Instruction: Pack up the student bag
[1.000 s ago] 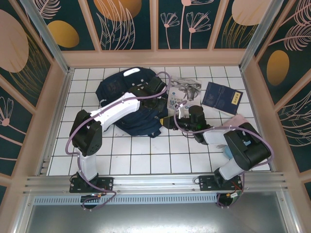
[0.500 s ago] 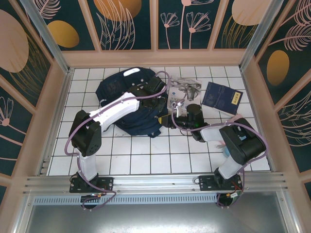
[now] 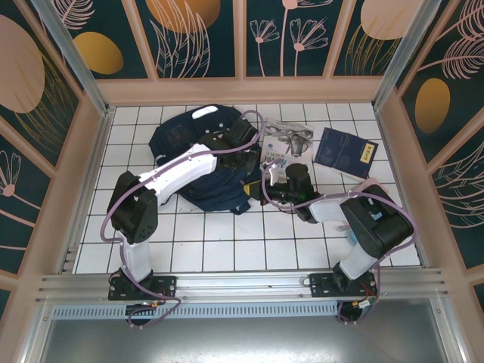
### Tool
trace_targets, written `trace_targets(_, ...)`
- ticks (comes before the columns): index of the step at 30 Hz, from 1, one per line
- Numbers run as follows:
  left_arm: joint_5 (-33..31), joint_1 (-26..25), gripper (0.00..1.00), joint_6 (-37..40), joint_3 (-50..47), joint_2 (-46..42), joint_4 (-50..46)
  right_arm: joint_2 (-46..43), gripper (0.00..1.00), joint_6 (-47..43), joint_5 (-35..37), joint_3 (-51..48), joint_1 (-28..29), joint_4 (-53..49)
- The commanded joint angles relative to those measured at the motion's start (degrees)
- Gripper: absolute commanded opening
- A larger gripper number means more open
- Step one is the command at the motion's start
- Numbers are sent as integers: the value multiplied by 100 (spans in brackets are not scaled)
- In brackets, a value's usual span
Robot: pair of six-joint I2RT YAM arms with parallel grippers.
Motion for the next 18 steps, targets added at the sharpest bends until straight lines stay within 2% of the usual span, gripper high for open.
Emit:
trace_targets(1, -259, 158, 0, -262, 355, -223, 362, -560, 0, -318, 597, -230, 213, -50)
trace_targets(5, -156, 291, 0, -370, 500, -185, 545, -1104, 0, -780, 1536, -388, 743, -491)
trace_targets(10, -135, 377, 0, -355, 1070, 13, 603, -1441, 0, -1070, 2351, -478, 1413, -815)
trace_targets(13, -110, 413, 0, -330, 1329, 102, 664, -1416, 0, -1221, 2766, -323, 1817, -1116)
trace_targets(18, -50, 440, 0, -344, 1605, 247, 732, -982, 0, -1352, 3064, 70, 2201, -1180)
